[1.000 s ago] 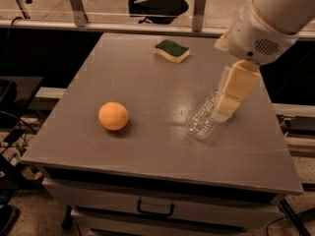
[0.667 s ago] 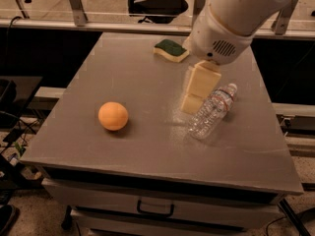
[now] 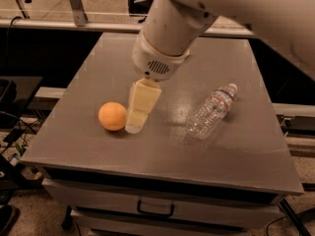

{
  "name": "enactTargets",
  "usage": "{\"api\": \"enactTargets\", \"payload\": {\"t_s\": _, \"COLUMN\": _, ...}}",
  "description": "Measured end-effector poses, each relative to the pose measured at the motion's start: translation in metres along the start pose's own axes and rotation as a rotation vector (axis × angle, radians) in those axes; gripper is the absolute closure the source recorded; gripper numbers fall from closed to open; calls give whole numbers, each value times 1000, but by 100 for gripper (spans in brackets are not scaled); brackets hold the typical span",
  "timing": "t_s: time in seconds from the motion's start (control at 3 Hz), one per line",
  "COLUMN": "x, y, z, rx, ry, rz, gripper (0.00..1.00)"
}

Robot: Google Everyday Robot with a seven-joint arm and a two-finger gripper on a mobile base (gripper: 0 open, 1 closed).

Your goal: Move orange near sponge

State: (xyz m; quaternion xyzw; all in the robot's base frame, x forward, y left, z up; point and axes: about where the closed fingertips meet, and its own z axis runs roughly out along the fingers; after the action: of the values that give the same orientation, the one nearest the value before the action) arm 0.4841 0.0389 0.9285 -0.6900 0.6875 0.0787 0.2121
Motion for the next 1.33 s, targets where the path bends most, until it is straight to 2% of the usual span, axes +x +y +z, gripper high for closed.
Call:
{"api": "enactTargets", "payload": {"t_s": 0.33, "x": -32, "y": 13, "z": 48, "rx": -43, "ry": 1, "rz": -53, "gripper": 0}}
{"api": "enactTargets", "payload": {"t_s": 0.67, "x": -43, "y": 18, "z": 71, "rx": -70, "ry": -1, "rz": -78, "gripper": 0}}
{"api": "enactTargets", "payload": {"t_s": 1.33, "x": -35, "y": 9, "z": 101, "rx": -115, "ry": -5, "rz": -62, "gripper": 0}}
